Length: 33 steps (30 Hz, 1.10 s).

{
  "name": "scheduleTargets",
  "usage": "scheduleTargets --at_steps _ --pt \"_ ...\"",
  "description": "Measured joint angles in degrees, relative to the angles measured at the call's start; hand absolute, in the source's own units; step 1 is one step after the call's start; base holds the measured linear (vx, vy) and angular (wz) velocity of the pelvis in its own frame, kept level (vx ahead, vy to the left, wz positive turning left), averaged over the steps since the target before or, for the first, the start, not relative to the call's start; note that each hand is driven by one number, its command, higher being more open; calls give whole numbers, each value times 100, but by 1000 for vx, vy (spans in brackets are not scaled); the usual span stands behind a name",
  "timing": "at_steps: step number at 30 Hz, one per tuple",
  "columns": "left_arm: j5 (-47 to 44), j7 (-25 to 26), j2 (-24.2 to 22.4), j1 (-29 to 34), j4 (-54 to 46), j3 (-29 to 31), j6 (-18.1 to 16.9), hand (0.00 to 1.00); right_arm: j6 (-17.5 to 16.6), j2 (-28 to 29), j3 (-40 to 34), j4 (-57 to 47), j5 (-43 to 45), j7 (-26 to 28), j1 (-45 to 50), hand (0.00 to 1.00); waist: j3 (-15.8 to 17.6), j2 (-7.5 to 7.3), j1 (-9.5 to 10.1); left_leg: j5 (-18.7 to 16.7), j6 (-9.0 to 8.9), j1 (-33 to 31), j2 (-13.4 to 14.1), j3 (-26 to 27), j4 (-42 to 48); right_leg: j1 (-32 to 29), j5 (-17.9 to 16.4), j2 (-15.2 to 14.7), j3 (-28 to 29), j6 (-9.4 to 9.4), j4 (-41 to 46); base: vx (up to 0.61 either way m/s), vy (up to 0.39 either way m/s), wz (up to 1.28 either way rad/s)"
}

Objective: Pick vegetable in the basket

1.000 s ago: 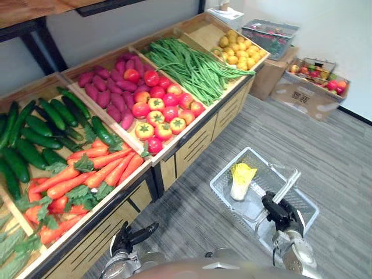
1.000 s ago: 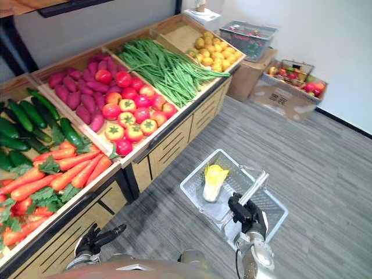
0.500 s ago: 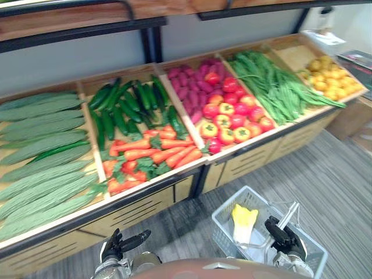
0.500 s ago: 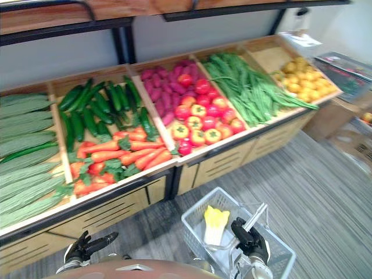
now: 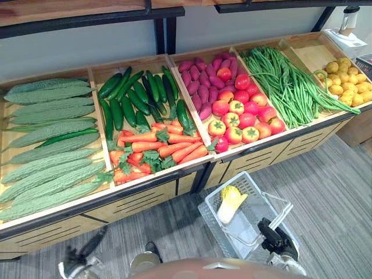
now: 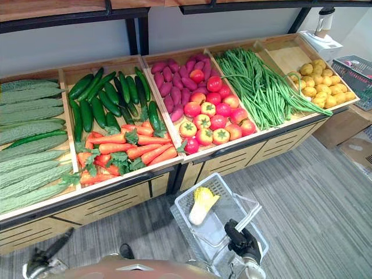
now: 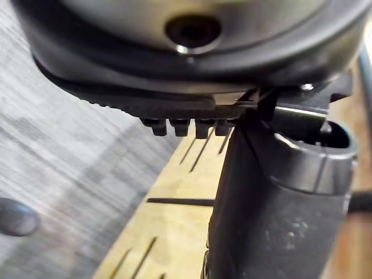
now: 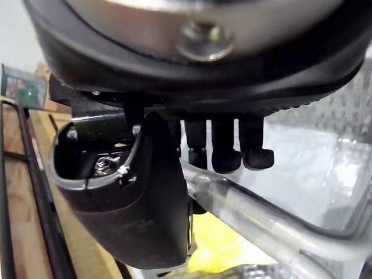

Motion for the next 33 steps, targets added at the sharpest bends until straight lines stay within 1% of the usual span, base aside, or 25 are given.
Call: scheduleTargets --at_steps 2,4,5,7,8,9,10,11,12,13,14,16,17,18,21,22,23,24,25,26,27,28,29,30,33 --pt "-215 285 1 -51 -498 376 -208 100 -43 0 28 4 2 -39 22 0 38 46 -2 244 10 102 -73 -3 -432 -83 -2 53 13 -2 -8 -81 13 0" --pt "-248 503 2 -108 -815 631 -324 100 -89 0 33 4 2 -40 40 0 57 75 1 360 10 150 -116 -16 -636 -104 -14 64 14 -16 -19 -63 37 4" --pt "-246 644 3 -149 -1006 789 -410 100 -97 -2 37 4 2 -41 39 0 78 81 8 375 19 150 -129 -36 -650 -97 -34 63 15 -41 -20 -58 45 6" --pt "-236 1106 -24 -140 -1601 1121 -564 100 -132 -5 83 23 1 -44 48 0 84 86 15 362 -11 143 -149 -46 -663 -98 -137 61 58 -191 -16 -47 43 4" --pt "-236 1207 -30 -130 -1739 1209 -606 100 -163 -6 110 43 1 -47 48 0 84 85 15 364 -14 137 -150 -47 -664 -104 -153 62 65 -200 -17 -31 38 2" --pt "-236 1477 -76 -90 -2152 1432 -692 100 -197 -5 141 77 1 -58 62 0 84 83 15 371 -22 114 -154 -50 -664 -139 -179 64 79 -228 -17 0 0 0" --pt "-237 1569 -103 -69 -2331 1512 -704 100 -214 -5 142 106 1 -57 63 0 78 75 13 372 -24 101 -155 -50 -663 -156 -181 68 85 -230 -18 6 21 4" --pt "-218 1815 -186 -26 -2859 1716 -763 100 -217 -5 138 158 1 -63 79 0 76 60 11 387 -3 50 -147 -73 -646 -179 -176 83 80 -233 -26 22 12 7" --pt "-195 1900 -206 -25 -3052 1781 -792 100 -217 -5 138 171 1 -73 100 0 72 51 11 391 -3 32 -151 -91 -644 -180 -170 90 69 -228 -30 43 8 14" --pt "-143 2045 -226 -46 -3463 1884 -824 100 -217 -5 138 185 1 -83 156 0 58 30 14 399 -3 -7 -156 -127 -641 -185 -132 107 45 -174 -34 42 2 13" --pt "-134 2102 -227 -53 -3657 1927 -863 100 -217 -4 138 185 1 -84 168 0 58 23 13 420 22 -16 -157 -146 -640 -183 -103 118 52 -159 -40 51 0 14" --pt "40 2229 -225 -98 -4254 2041 -1001 100 -217 -6 128 184 2 -96 185 0 59 21 11 434 39 -20 -114 -174 -638 -162 -26 175 92 -178 -78 48 -4 5" --pt "48 2221 -161 -250 -4571 2096 -1190 100 -217 -14 127 176 1 -97 189 0 65 29 14 430 33 -20 -74 -164 -638 -164 21 219 141 -212 -106 36 -5 -4" --pt "46 2216 -72 -323 -4644 2091 -1224 100 -216 -14 128 157 1 -97 182 0 67 33 14 427 29 -19 -63 -161 -638 -166 26 231 157 -216 -107 20 -2 -5" --pt "1 1938 644 -690 -4678 1941 -1264 100 -214 -32 130 -79 0 -60 208 0 77 48 2 384 -17 -5 -33 -137 -637 -178 27 260 203 -216 -109 1 -1 -6" --pt "-55 1604 1106 -775 -4654 1762 -1261 100 -205 -81 130 -267 0 -3 249 0 110 98 -4 376 -17 0 4 -106 -637 -193 27 270 219 -216 -109 -5 -7 -14" --pt "-79 1207 1675 -856 -4521 1514 -1261 100 -203 -150 128 -495 -1 51 321 0 113 103 2 371 -24 16 29 -62 -637 -211 27 279 249 -216 -109 -6 -3 -18" --pt "-107 1022 1997 -883 -4422 1375 -1260 100 -203 -192 128 -594 -1 87 345 0 116 108 8 366 -32 33 36 -22 -637 -223 27 284 295 -216 -109 -1 3 -31" --pt "-172 668 2627 -941 -4198 1102 -1252 100 -204 -298 133 -747 -3 166 360 0 117 117 9 346 -59 83 39 64 -642 -240 22 295 400 -212 -110 2 20 -33" --pt "-176 476 2915 -992 -4090 963 -1248 100 -211 -357 132 -779 -3 219 352 0 103 127 5 337 -73 97 52 108 -643 -258 18 298 460 -213 -118 7 23 -42" --pt "-173 93 3286 -1154 -3924 705 -1247 100 -211 -446 132 -838 -6 271 326 0 79 150 -3 325 -91 108 65 195 -643 -295 15 298 546 -212 -137 10 18 -33" --pt "-164 -206 3496 -1351 -3800 404 -1248 100 -211 -523 131 -898 -9 327 317 0 58 176 -18 336 -103 108 76 239 -642 -306 16 298 626 -212 -182 18 17 -29" --pt "-160 -330 3554 -1416 -3755 259 -1245 100 -211 -545 132 -925 -11 361 318 0 39 180 -36 342 -110 108 73 262 -642 -312 17 300 675 -211 -207 24 26 -28" --pt "-141 -549 3574 -1482 -3733 6 -1229 100 -213 -554 132 -941 -13 404 316 0 18 251 -57 381 -79 108 51 334 -638 -362 37 304 733 -181 -217 48 32 -24" --pt "18 -993 3576 -1610 -3701 -694 -1105 100 -207 -507 149 -936 -240 497 406 0 -40 378 -170 410 -79 127 101 362 -635 -376 46 357 817 -169 -221 78 -8 -15"
